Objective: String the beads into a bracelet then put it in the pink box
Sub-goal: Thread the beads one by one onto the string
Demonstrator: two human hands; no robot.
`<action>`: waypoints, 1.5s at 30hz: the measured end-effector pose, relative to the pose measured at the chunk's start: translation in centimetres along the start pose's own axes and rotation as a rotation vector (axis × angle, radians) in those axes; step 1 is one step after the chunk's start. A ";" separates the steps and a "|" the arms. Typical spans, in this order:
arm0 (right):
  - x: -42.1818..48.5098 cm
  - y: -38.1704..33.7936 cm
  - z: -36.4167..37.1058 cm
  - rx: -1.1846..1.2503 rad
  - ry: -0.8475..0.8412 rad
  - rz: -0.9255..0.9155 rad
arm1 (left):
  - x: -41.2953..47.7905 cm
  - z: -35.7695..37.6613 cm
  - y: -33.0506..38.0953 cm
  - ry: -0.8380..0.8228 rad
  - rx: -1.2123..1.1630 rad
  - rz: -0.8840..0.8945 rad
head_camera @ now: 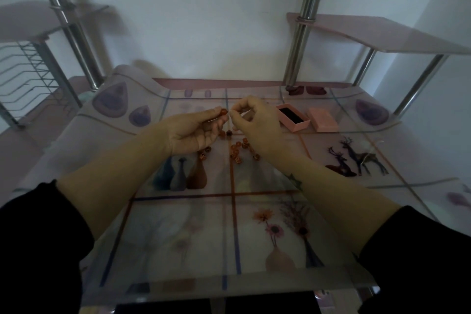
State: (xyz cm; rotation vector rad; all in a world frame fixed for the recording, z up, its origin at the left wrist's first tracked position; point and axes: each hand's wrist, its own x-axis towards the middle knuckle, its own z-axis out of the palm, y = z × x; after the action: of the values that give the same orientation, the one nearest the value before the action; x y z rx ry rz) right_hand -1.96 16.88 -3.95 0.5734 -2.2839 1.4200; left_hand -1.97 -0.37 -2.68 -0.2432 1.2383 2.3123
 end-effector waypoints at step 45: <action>-0.2 0.1 0.2 -0.034 -0.009 0.005 | -0.3 0.5 -0.4 0.013 -0.008 0.022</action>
State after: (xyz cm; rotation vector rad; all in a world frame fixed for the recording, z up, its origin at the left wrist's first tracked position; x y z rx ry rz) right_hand -1.89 16.76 -4.26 0.5652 -2.3134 1.3808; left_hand -1.44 0.11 -2.52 -0.2495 1.2440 2.3389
